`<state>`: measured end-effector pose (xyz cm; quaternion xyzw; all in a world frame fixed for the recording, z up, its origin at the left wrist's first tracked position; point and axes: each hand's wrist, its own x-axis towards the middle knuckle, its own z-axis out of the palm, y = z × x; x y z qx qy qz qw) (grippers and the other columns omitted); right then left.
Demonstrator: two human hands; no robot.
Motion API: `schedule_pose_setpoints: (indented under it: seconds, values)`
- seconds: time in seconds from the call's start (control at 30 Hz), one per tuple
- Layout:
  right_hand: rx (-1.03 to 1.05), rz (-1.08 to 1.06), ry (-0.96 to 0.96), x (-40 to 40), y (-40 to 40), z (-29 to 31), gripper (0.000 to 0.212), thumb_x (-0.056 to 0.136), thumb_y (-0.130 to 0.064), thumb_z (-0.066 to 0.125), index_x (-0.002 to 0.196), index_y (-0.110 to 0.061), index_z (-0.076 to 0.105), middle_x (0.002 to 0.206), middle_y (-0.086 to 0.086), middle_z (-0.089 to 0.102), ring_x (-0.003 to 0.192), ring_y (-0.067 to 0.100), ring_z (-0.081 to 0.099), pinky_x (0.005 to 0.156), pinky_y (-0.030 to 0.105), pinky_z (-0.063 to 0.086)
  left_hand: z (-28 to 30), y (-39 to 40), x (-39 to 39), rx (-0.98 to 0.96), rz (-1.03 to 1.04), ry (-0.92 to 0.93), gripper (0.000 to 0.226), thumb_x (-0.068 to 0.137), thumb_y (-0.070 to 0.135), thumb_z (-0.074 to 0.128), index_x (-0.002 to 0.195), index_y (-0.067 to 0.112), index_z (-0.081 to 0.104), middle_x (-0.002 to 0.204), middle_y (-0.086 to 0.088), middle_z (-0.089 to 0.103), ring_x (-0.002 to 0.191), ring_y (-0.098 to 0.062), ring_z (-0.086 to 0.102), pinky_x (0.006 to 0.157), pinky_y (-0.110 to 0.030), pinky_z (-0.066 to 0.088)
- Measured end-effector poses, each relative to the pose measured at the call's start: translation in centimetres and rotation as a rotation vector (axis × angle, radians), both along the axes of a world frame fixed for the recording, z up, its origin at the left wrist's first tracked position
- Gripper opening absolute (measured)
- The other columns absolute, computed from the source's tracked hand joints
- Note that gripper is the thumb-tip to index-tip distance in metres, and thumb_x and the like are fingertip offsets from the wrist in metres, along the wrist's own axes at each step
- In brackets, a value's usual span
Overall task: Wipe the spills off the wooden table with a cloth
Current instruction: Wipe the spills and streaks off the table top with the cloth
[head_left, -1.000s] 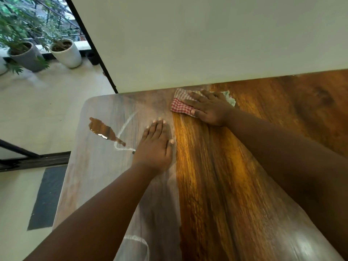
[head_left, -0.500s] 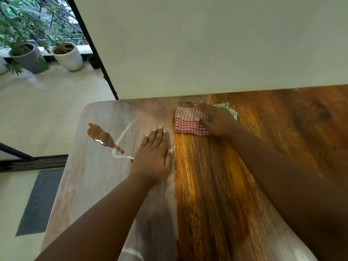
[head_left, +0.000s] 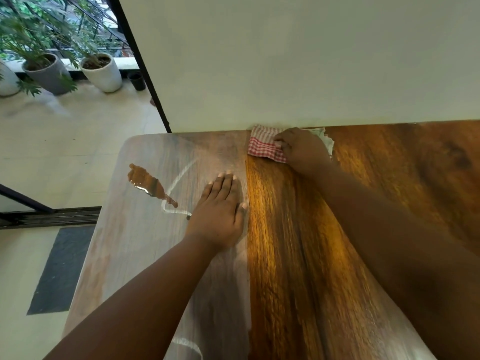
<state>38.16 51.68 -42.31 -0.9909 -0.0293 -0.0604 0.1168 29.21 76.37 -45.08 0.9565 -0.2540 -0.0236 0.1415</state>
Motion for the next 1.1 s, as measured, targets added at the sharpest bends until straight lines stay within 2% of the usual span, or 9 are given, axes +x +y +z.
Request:
schedule_pose_setpoints:
  seconds: [0.1,0.2,0.37,0.5,0.57,0.7,0.77,0.87,1.1]
  values:
    - [0.044,-0.024,0.060,0.2,-2.0,-0.1,0.038,0.102,-0.024,0.039,0.137,-0.021,0.054,0.146,0.007,0.046,0.131,0.028,0.042,0.106,0.040,0.033,0.0,-0.1,0.0,-0.003,0.002,-0.005,0.066,0.096,0.045,0.010,0.152,0.012,0.004,0.161,-0.007,0.001,0.144,-0.011,-0.013,0.114,-0.027,-0.013]
    - [0.059,-0.144,0.031,0.9,-1.2,-0.8,0.039,0.098,-0.025,0.044,0.136,-0.023,0.056,0.144,0.009,0.048,0.132,0.029,0.042,0.107,0.039,0.033,0.0,-0.2,0.0,-0.003,-0.001,-0.005,0.066,0.096,0.045,0.010,0.152,0.011,0.005,0.161,-0.008,0.001,0.145,-0.013,-0.011,0.115,-0.029,-0.011]
    - [0.022,0.022,0.056,2.2,4.7,-1.2,0.043,0.097,-0.029,0.040,0.139,-0.027,0.050,0.146,0.007,0.045,0.133,0.029,0.039,0.108,0.044,0.032,-0.1,-0.1,0.1,0.008,0.009,-0.008,0.066,0.096,0.047,0.010,0.152,0.013,0.004,0.161,-0.006,0.000,0.141,-0.007,-0.016,0.114,-0.027,-0.013]
    - [0.032,0.092,0.021,1.8,1.8,-0.7,0.042,0.099,-0.037,0.036,0.137,-0.029,0.053,0.143,0.002,0.050,0.132,0.024,0.041,0.105,0.041,0.032,0.1,-0.1,0.1,-0.003,0.000,0.012,0.067,0.095,0.047,0.007,0.152,0.013,0.004,0.161,-0.006,0.000,0.141,-0.007,-0.015,0.115,-0.028,-0.011]
    - [0.053,0.025,0.010,1.1,-0.6,-0.7,0.048,0.094,-0.041,0.032,0.133,-0.029,0.057,0.141,0.001,0.053,0.132,0.023,0.043,0.105,0.040,0.033,0.2,-0.1,0.1,-0.012,-0.005,0.019,0.067,0.094,0.047,0.008,0.152,0.012,0.006,0.161,-0.006,0.002,0.143,-0.010,-0.012,0.116,-0.029,-0.010]
    - [0.052,-0.141,0.032,1.0,1.3,-1.0,0.041,0.094,-0.034,0.038,0.131,-0.028,0.057,0.140,0.002,0.052,0.129,0.026,0.045,0.106,0.045,0.032,0.3,-0.1,0.1,-0.006,0.001,0.018,0.067,0.095,0.044,0.011,0.152,0.010,0.007,0.161,-0.008,0.003,0.147,-0.016,-0.007,0.117,-0.030,-0.009]
    - [0.009,-0.070,0.041,1.3,4.8,-1.1,0.039,0.095,-0.031,0.040,0.131,-0.030,0.056,0.140,0.001,0.052,0.129,0.026,0.045,0.105,0.044,0.031,0.3,-0.2,0.0,-0.005,0.008,0.018,0.066,0.095,0.044,0.013,0.152,0.010,0.008,0.161,-0.008,0.004,0.147,-0.017,-0.007,0.117,-0.031,-0.008]
    - [0.015,0.046,0.082,2.0,8.6,-1.1,0.043,0.096,-0.030,0.036,0.137,-0.036,0.049,0.150,-0.005,0.040,0.137,0.024,0.033,0.109,0.046,0.022,0.3,-0.2,0.1,0.004,0.013,0.019,0.067,0.095,0.046,0.012,0.152,0.011,0.007,0.161,-0.007,0.003,0.147,-0.017,-0.007,0.116,-0.030,-0.010]
    - [-0.011,0.034,0.170,1.8,7.1,-1.0,0.045,0.101,-0.037,0.029,0.145,-0.043,0.035,0.156,-0.007,0.029,0.143,0.023,0.023,0.110,0.048,0.018,0.3,-0.3,0.1,-0.010,0.016,0.031,0.067,0.095,0.045,0.013,0.152,0.011,0.008,0.161,-0.007,0.003,0.146,-0.015,-0.008,0.116,-0.029,-0.010]
